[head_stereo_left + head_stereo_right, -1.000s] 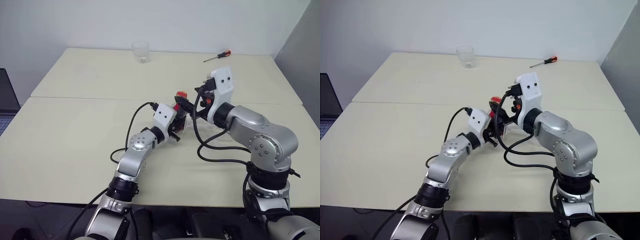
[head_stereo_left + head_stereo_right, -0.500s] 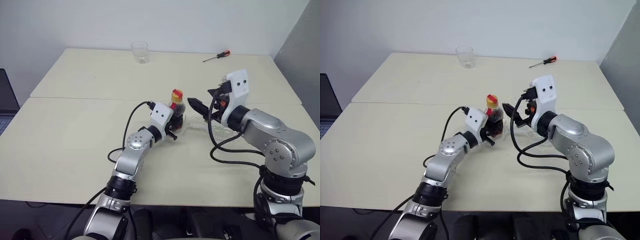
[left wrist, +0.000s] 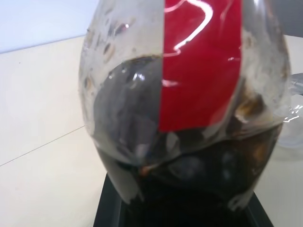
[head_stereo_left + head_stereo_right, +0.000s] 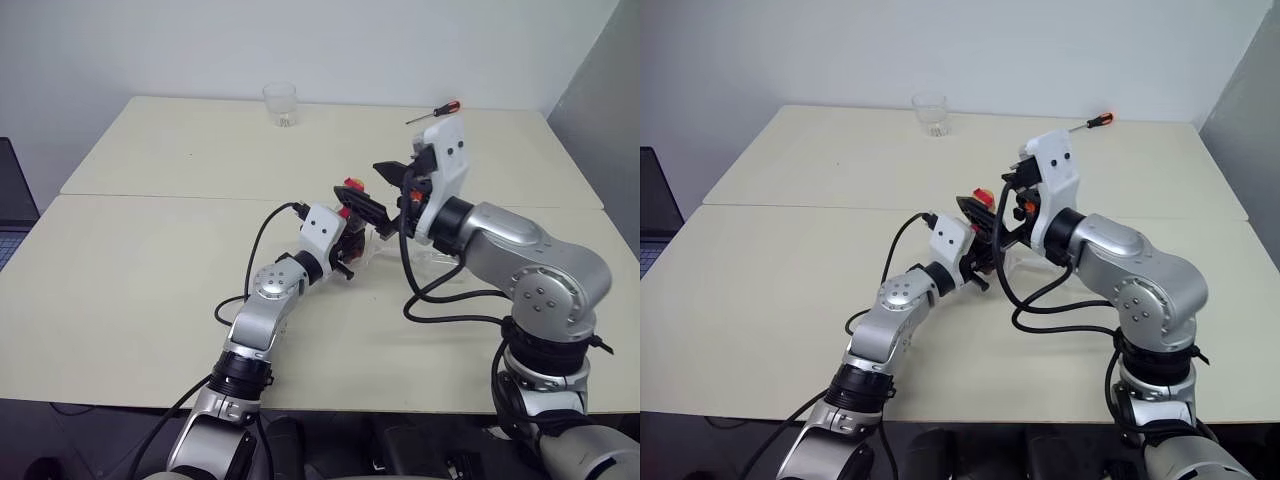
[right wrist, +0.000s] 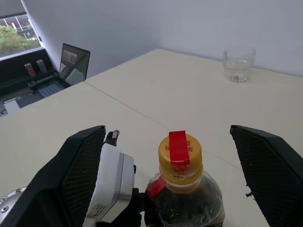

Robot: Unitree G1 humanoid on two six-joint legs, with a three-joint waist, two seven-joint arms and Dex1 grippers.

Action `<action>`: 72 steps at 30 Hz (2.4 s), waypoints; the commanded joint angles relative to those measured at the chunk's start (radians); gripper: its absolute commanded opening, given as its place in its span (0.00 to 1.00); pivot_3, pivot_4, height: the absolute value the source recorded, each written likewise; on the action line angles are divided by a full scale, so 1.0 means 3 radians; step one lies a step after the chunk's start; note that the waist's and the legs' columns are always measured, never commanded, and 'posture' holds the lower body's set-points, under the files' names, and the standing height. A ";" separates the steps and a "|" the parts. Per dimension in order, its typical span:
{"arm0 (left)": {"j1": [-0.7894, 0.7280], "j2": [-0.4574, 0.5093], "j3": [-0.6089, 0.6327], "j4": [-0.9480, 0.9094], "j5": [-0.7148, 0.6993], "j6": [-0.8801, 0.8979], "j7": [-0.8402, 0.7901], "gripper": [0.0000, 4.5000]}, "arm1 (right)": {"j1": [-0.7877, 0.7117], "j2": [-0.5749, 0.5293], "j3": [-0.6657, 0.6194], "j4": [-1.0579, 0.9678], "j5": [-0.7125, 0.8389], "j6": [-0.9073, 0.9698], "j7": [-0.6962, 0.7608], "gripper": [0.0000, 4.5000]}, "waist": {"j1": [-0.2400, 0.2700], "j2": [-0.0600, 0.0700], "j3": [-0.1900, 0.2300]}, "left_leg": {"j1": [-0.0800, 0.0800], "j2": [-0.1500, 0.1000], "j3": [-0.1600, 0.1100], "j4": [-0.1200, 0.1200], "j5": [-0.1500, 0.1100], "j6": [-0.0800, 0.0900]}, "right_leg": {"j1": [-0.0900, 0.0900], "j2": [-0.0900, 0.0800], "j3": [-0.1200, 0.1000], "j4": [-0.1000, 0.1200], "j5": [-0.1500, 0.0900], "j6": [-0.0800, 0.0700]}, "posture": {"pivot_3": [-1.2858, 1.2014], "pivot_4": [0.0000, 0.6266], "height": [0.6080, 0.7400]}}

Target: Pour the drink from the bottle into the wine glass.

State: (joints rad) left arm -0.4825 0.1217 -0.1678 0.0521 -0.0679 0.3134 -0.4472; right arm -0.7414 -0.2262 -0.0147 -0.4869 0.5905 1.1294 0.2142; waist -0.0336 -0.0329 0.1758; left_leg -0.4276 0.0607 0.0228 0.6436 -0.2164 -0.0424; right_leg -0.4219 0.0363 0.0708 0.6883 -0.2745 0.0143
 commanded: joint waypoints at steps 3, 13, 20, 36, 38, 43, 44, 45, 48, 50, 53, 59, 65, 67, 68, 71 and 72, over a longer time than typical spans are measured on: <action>-0.0071 -0.0017 0.0025 -0.0140 -0.0030 -0.0114 0.0010 0.17 | -0.0172 0.0111 0.0176 0.0213 -0.0248 -0.0264 -0.0099 1.00 | -0.0001 0.0000 0.0000 | 0.0000 0.0001 0.0000 0.0000 0.0000 0.0000 | 0.0000 0.0000 0.0000 0.0000 0.0000 -0.0001 | 0.52 0.24 1.00; -0.0075 -0.0021 0.0037 -0.0150 -0.0025 -0.0108 0.0030 0.17 | -0.0308 0.0233 0.0305 0.0742 -0.0597 -0.0676 -0.0069 1.00 | 0.0003 0.0000 0.0000 | -0.0001 0.0001 0.0001 0.0000 0.0000 0.0000 | -0.0001 0.0000 0.0000 0.0000 0.0003 -0.0003 | 0.52 0.24 1.00; -0.0073 -0.0023 0.0047 -0.0152 -0.0016 -0.0109 0.0055 0.17 | -0.0265 0.0258 0.0267 0.0791 -0.0661 -0.0730 -0.0037 1.00 | 0.0003 0.0000 0.0000 | -0.0001 0.0001 0.0002 0.0000 0.0000 0.0000 | -0.0001 0.0000 0.0000 0.0000 0.0004 -0.0006 | 0.52 0.24 1.00; -0.0084 -0.0027 0.0029 -0.0144 -0.0029 -0.0110 0.0060 0.17 | -0.0255 0.0287 0.0289 0.0714 -0.0697 -0.0636 -0.0045 1.00 | 0.0002 0.0000 0.0000 | -0.0001 0.0002 0.0001 0.0001 0.0000 0.0000 | -0.0001 0.0000 0.0000 0.0001 0.0003 -0.0005 | 0.52 0.24 1.00; -0.0087 -0.0026 0.0031 -0.0139 -0.0027 -0.0113 0.0060 0.17 | -0.0287 0.0306 0.0284 0.0812 -0.0752 -0.0700 -0.0066 1.00 | 0.0002 0.0000 0.0000 | -0.0001 0.0001 0.0001 0.0001 0.0000 0.0000 | -0.0001 0.0000 0.0000 0.0001 0.0004 -0.0005 | 0.52 0.24 1.00; -0.0076 -0.0017 0.0042 -0.0158 -0.0025 -0.0110 0.0070 0.17 | -0.0298 0.0326 0.0238 0.0945 -0.0830 -0.0796 -0.0090 1.00 | 0.0002 0.0000 0.0000 | -0.0001 0.0001 0.0002 0.0000 0.0000 0.0000 | -0.0001 0.0000 0.0000 0.0000 0.0004 -0.0006 | 0.52 0.24 1.00; -0.0073 -0.0016 0.0043 -0.0159 -0.0023 -0.0111 0.0073 0.17 | -0.0300 0.0334 0.0226 0.0968 -0.0843 -0.0814 -0.0102 1.00 | 0.0002 0.0000 0.0000 | -0.0001 0.0001 0.0002 0.0000 0.0000 0.0000 | -0.0001 0.0000 0.0000 0.0000 0.0004 -0.0006 | 0.52 0.24 1.00; -0.0071 -0.0016 0.0043 -0.0158 -0.0022 -0.0112 0.0075 0.17 | -0.0302 0.0339 0.0218 0.0985 -0.0853 -0.0827 -0.0110 1.00 | 0.0002 0.0000 0.0000 | -0.0001 0.0001 0.0002 0.0000 0.0000 0.0000 | -0.0001 0.0000 0.0000 0.0000 0.0005 -0.0007 | 0.52 0.24 1.00; -0.0070 -0.0018 0.0041 -0.0159 -0.0021 -0.0114 0.0077 0.17 | -0.0313 0.0348 0.0206 0.1018 -0.0876 -0.0849 -0.0105 1.00 | 0.0002 0.0000 0.0000 | -0.0001 0.0001 0.0002 0.0000 0.0000 0.0000 | -0.0001 0.0000 0.0000 0.0000 0.0005 -0.0007 | 0.52 0.24 1.00; -0.0064 -0.0020 0.0038 -0.0167 -0.0022 -0.0111 0.0076 0.17 | -0.0315 0.0351 0.0200 0.1023 -0.0884 -0.0850 -0.0099 1.00 | 0.0002 0.0000 0.0000 | -0.0001 0.0001 0.0001 0.0000 0.0000 0.0000 | -0.0001 0.0000 0.0000 0.0000 0.0005 -0.0007 | 0.52 0.24 1.00; -0.0062 -0.0021 0.0038 -0.0170 -0.0024 -0.0109 0.0075 0.17 | -0.0310 0.0340 0.0197 0.1014 -0.0886 -0.0841 -0.0090 1.00 | 0.0002 0.0000 0.0000 | -0.0001 0.0001 0.0001 0.0000 0.0000 0.0000 | -0.0001 0.0000 -0.0001 0.0001 0.0005 -0.0007 | 0.52 0.24 1.00; -0.0068 -0.0019 0.0037 -0.0154 -0.0024 -0.0122 0.0067 0.17 | -0.0267 0.0281 0.0172 0.0869 -0.0810 -0.0806 0.0006 1.00 | 0.0004 0.0000 0.0000 | -0.0001 0.0001 0.0001 0.0000 0.0000 0.0000 | -0.0001 0.0000 0.0000 0.0000 0.0005 -0.0008 | 0.52 0.24 1.00; -0.0075 -0.0021 0.0034 -0.0147 -0.0022 -0.0124 0.0064 0.17 | -0.0182 0.0215 0.0102 0.0678 -0.0726 -0.0702 0.0054 1.00 | 0.0003 0.0000 0.0000 | -0.0002 0.0001 0.0001 0.0000 0.0000 0.0000 | -0.0001 -0.0001 -0.0001 0.0000 0.0005 -0.0008 | 0.52 0.24 1.00; -0.0079 -0.0024 0.0032 -0.0141 -0.0021 -0.0125 0.0063 0.17 | -0.0154 0.0192 0.0089 0.0630 -0.0701 -0.0672 0.0061 1.00 | 0.0002 0.0000 0.0000 | -0.0002 0.0001 0.0000 0.0000 0.0000 0.0000 | -0.0001 0.0000 0.0000 0.0000 0.0005 -0.0007 | 0.52 0.24 1.00; -0.0077 -0.0023 0.0031 -0.0145 -0.0022 -0.0123 0.0061 0.17 | -0.0139 0.0177 0.0088 0.0598 -0.0688 -0.0649 0.0064 1.00 | 0.0002 0.0000 0.0000 | -0.0002 0.0001 0.0000 0.0000 0.0000 0.0000 | -0.0001 -0.0001 0.0000 0.0000 0.0005 -0.0007 | 0.52 0.24 1.00; -0.0075 -0.0022 0.0028 -0.0146 -0.0023 -0.0122 0.0057 0.17 | -0.0105 0.0150 0.0090 0.0541 -0.0670 -0.0605 0.0073 1.00 | 0.0002 0.0000 0.0000 | -0.0002 0.0001 0.0001 0.0001 0.0000 0.0000 | -0.0001 0.0000 0.0000 0.0000 0.0004 -0.0006 | 0.52 0.24 1.00; -0.0073 -0.0020 0.0028 -0.0149 -0.0023 -0.0121 0.0054 0.17 | -0.0090 0.0145 0.0091 0.0521 -0.0665 -0.0591 0.0077 1.00 | 0.0002 0.0000 0.0000 | -0.0002 0.0001 0.0001 0.0000 0.0000 0.0000 | -0.0001 0.0000 0.0000 0.0000 0.0004 -0.0006 | 0.52 0.24 1.00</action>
State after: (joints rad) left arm -0.4849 0.1177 -0.1632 0.0520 -0.0671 0.3105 -0.4275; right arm -0.7701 -0.1739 0.0401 -0.2870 0.3792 0.9493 0.2384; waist -0.0330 -0.0328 0.1758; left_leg -0.4281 0.0610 0.0230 0.6437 -0.2164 -0.0424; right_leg -0.4222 0.0362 0.0707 0.6883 -0.2733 0.0127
